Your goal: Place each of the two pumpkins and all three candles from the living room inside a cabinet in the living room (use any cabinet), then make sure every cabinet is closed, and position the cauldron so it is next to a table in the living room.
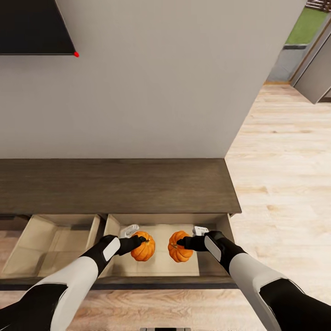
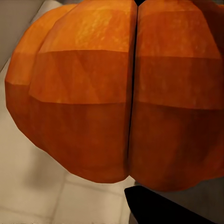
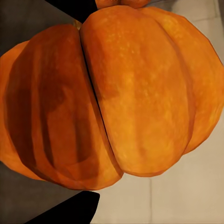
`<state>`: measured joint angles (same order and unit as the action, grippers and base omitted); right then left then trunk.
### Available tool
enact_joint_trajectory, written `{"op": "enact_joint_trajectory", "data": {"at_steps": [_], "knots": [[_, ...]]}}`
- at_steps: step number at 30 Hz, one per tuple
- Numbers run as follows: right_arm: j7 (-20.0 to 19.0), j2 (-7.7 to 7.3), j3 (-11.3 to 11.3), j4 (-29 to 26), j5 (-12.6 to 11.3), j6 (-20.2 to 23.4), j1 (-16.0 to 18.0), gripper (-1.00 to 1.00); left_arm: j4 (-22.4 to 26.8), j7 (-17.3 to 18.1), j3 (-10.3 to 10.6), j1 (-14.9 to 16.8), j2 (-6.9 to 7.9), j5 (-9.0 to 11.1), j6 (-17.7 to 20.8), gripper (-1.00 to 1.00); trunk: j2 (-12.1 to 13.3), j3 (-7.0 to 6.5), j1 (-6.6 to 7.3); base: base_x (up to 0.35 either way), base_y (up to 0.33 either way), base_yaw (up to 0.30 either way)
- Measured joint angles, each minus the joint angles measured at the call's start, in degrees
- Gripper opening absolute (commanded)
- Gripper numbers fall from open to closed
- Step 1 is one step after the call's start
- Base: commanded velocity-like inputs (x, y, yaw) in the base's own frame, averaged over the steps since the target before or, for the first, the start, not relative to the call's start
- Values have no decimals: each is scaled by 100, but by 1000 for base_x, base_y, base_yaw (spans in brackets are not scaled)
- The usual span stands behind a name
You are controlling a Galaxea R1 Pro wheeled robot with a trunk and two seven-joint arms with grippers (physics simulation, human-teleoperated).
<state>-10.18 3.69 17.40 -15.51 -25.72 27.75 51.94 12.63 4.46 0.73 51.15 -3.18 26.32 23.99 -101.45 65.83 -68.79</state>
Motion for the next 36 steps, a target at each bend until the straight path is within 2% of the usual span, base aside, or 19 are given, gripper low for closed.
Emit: {"op": "enact_joint_trajectory", "data": {"at_steps": [5, 6, 8, 9, 26, 31, 36], "knots": [[-3, 0, -2, -11, -1, -6, 0, -100, -4, 0, -2, 0, 1, 4, 8, -100, 0, 15, 0, 0, 0, 0], [-3, 0, -1, -11, -2, -6, 0, 100, -2, 0, -2, 0, 1, 6, 8, -100, 0, 16, 0, 0, 0, 0], [3, 0, 0, -13, -4, -2, 0, 100, -1, 0, -2, 0, 2, 7, 9, -100, 0, 17, 0, 0, 0, 0], [2, 0, 0, -13, -4, -1, 0, 100, 0, 0, -1, 0, 2, 7, 9, 100, 0, 17, 0, 0, 0, 0], [-2, -9, -17, -34, -9, -7, -3, 100, 1, -6, 6, 0, 9, -18, 15, 100, 0, 18, 0, 0, 0, 0], [-5, -12, -17, -60, 2, -12, -9, 100, 25, -193, 18, -7, 4, -23, 16, 100, 0, 18, 0, 0, 0, 0], [-8, -17, -11, -138, 12, -42, -49, 100, 65, -229, 30, -26, 4, -24, 3, 100, 0, 18, 0, 0, 0, 0]]}}
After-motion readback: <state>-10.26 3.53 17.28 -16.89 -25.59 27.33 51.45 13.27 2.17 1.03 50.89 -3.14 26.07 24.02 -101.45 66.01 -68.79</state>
